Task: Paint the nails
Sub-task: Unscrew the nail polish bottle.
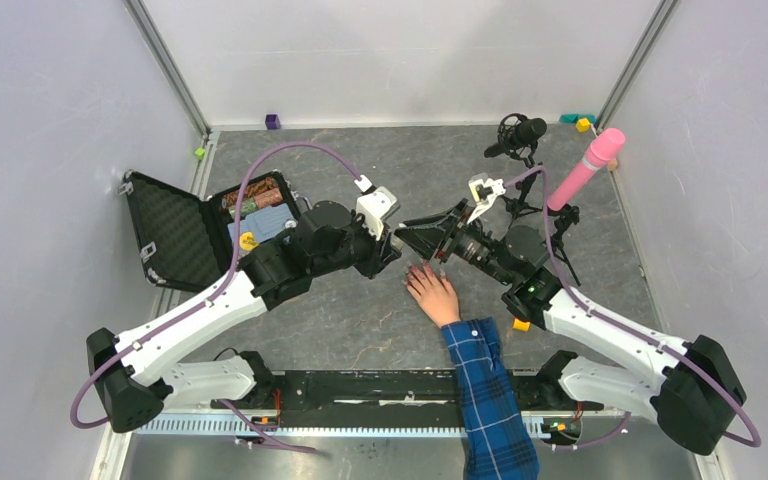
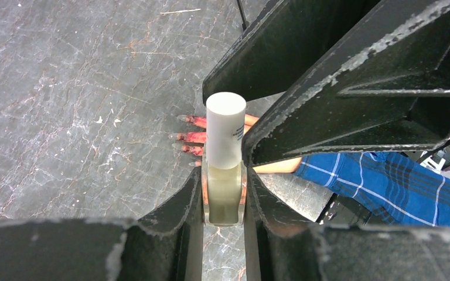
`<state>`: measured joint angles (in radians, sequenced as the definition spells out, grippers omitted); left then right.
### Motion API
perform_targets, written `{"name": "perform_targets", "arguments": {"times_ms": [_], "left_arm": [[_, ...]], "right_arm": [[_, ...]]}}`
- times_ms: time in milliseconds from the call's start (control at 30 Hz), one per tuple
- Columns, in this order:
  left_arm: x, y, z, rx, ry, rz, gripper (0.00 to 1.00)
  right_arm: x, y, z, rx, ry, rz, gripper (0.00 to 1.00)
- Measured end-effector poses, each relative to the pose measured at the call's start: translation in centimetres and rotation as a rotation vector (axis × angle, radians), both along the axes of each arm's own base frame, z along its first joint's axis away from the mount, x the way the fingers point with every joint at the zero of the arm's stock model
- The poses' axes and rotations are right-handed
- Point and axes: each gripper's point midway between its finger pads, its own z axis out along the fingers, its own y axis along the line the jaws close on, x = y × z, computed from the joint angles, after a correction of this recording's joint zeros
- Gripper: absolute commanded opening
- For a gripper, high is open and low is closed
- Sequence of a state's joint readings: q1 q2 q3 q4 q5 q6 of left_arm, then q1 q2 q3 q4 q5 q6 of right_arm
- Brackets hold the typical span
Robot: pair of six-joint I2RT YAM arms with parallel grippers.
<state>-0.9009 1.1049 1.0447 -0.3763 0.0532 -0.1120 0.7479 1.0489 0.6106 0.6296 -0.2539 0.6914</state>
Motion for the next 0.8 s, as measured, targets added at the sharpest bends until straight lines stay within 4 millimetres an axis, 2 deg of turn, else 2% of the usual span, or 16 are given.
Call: {"name": "perform_targets", "arguments": {"times_ms": [200,333,500,633,767,800], "left_arm": [[-0.1,0.1,-0.1,0.006,0.005,-0.001,0.02],[-0.1,0.1,-0.3,0.011,0.009,-0.001,0.02],[-0.1,0.1,-0.3,0.013,0.011,-0.001,0.02],[-0.1,0.1,-0.3,0.014,0.012,-0.002,0.02],[-0.1,0.2,-0.5,0.020,0.015,0.001,0.02],[-0.1,0.3,-0.5,0.021,0.016,0.002,0.02]], "right_arm": [[0.3,0.3,-0.1,-0.006,0.005,0.000,0.37],[0.5,0.4,-0.2,-0.014,0.003,0.000,0.30],[0.7,0.7,-0.5,-0.032,0.008,0.005,0.30],[0.8,0.9,-0.6,-0.042,0.004,0.013,0.18],[0.9,1.1,-0.8,-0.058,0.001,0.021,0.00],[0.9,1.1,-0.9,-0.066,0.000,0.023,0.00]]}}
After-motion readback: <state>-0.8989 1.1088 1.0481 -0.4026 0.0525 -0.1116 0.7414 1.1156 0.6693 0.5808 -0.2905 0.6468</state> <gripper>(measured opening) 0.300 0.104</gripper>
